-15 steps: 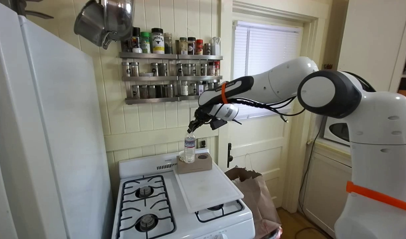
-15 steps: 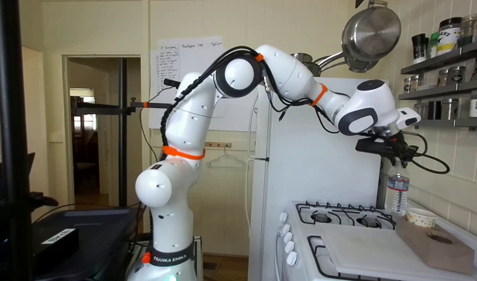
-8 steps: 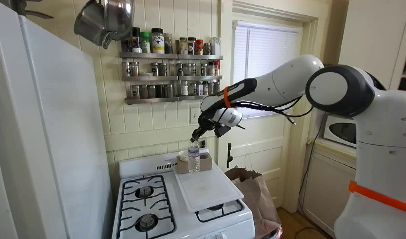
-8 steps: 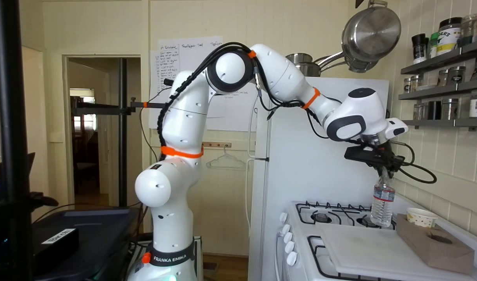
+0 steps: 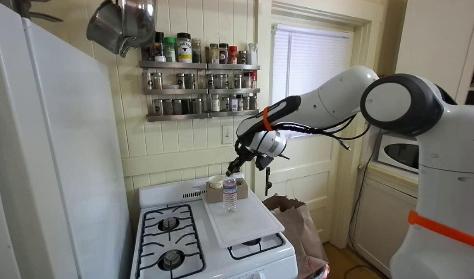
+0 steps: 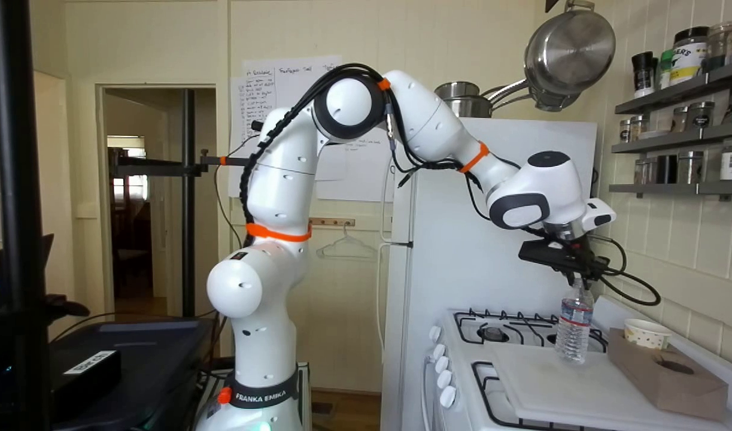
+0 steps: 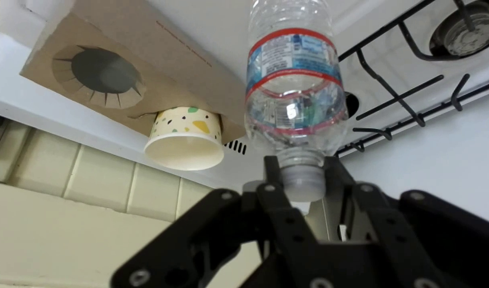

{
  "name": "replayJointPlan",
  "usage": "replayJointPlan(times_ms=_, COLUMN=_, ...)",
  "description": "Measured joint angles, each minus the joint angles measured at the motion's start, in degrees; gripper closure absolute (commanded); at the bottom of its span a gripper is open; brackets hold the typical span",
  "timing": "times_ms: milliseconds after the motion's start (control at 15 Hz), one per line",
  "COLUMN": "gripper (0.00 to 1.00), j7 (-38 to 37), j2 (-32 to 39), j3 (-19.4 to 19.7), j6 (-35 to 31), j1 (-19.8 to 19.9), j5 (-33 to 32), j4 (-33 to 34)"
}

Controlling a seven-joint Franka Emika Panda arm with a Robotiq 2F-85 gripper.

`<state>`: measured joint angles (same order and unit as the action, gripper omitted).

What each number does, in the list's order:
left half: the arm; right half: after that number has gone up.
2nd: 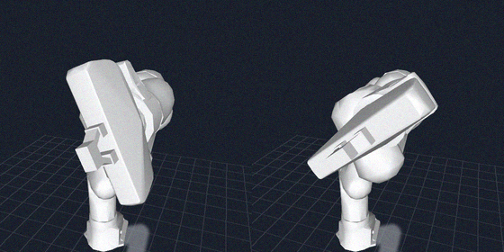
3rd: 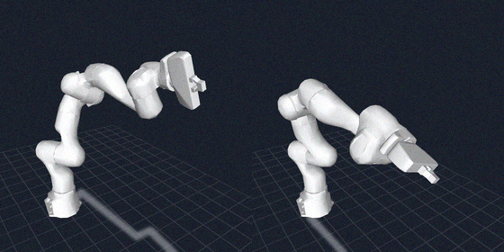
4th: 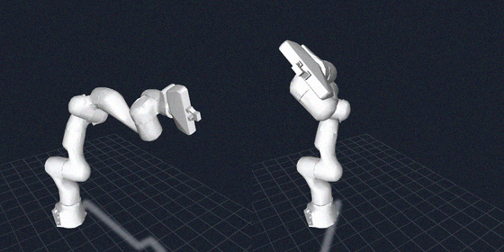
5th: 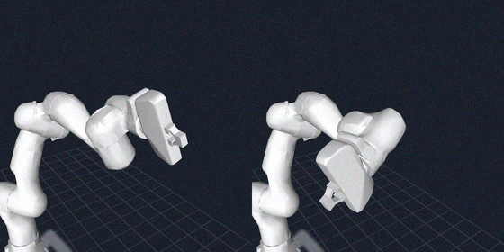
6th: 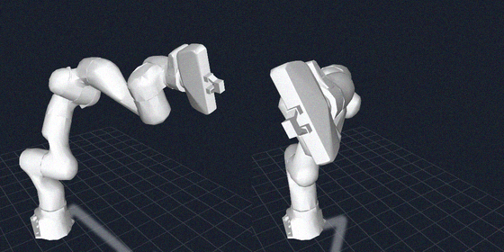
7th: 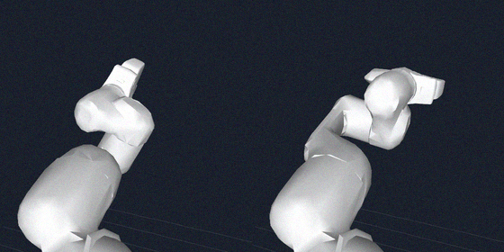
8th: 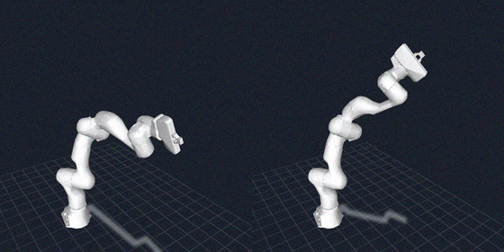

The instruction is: Remove the water bottle from the coffee cup.

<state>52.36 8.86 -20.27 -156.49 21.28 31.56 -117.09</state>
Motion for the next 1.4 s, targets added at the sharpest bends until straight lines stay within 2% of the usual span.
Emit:
replayJointPlan(times_ms=533, gripper=0.92, j7=10.95, j2=-0.02, j3=-1.33, j6=-4.32, j1=0.63, j5=11.08, j4=-1.54)
replayJointPlan(times_ms=1200, gripper=0.92, j7=15.98, j2=-0.02, j3=-1.38, j6=-4.97, j1=0.71, j5=12.71, j4=-3.34)
replayJointPlan(times_ms=1267, gripper=0.63, j7=16.51, j2=-0.02, j3=-1.38, j6=-5.12, j1=0.71, j5=12.75, j4=-3.58)
replayJointPlan(times_ms=1333, gripper=0.41, j7=16.89, j2=-0.03, j3=-1.38, j6=-5.25, j1=0.71, j5=12.81, j4=-3.7)
replayJointPlan(times_ms=1400, gripper=0.38, j7=17.04, j2=-0.03, j3=-1.39, j6=-5.36, j1=0.71, j5=12.96, j4=-3.7)
